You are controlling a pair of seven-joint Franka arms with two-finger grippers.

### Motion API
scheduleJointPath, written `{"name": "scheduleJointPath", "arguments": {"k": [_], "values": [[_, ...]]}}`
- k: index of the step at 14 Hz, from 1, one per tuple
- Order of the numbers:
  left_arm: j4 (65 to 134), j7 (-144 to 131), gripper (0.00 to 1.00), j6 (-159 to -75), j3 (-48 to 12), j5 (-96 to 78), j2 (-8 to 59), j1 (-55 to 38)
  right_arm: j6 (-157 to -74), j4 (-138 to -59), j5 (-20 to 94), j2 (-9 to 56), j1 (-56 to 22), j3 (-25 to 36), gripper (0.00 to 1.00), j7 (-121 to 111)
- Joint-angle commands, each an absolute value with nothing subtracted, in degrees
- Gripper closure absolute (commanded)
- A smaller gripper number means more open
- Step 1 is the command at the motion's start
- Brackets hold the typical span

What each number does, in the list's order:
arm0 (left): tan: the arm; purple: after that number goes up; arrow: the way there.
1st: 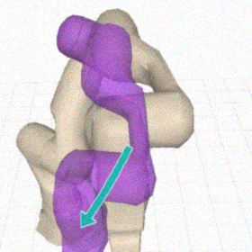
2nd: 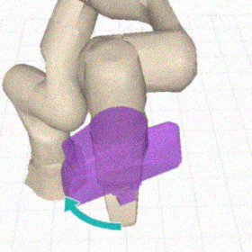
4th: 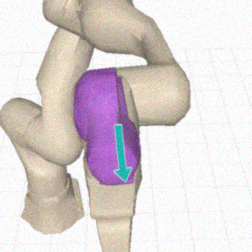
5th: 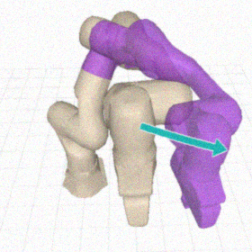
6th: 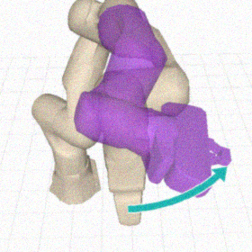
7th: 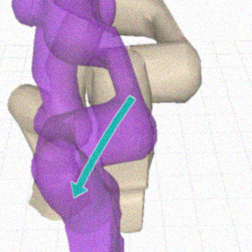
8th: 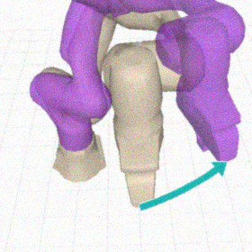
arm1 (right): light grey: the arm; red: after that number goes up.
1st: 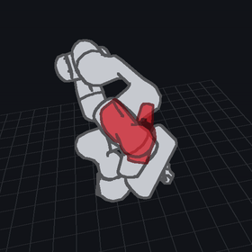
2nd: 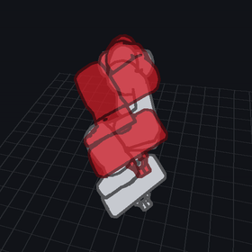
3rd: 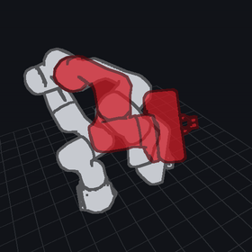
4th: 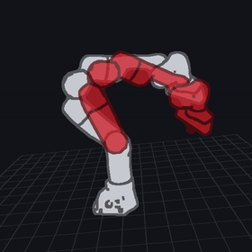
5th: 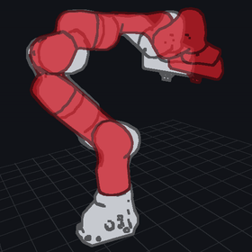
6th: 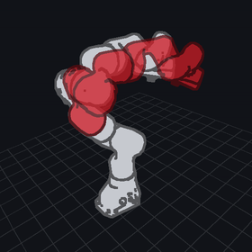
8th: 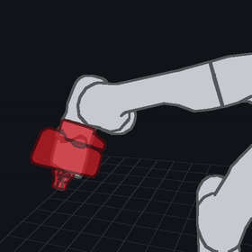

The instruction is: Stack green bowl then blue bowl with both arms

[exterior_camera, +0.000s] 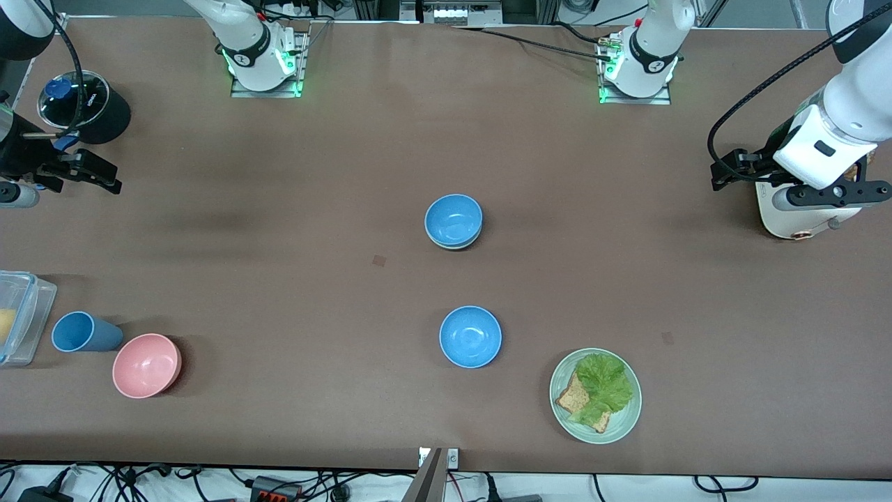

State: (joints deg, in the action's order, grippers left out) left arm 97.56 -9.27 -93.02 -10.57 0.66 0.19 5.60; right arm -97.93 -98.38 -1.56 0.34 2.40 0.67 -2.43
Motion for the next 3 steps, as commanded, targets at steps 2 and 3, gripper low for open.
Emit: {"name": "scheduleJointPath", "arguments": {"k": [2,3], "values": [[95.89,-8.79,0.0,-91.76,-10.63,-0.79,0.97,5.89,-98.0,-99.32,-1.76,-0.62,2.37,0.7,0.0,-2.55],[95.89,-8.88,0.0,-91.84,-10.63,-1.05,1.23,5.98,-97.91,-99.32,-1.76,-0.62,2.37,0.7,0.0,-2.55]]}}
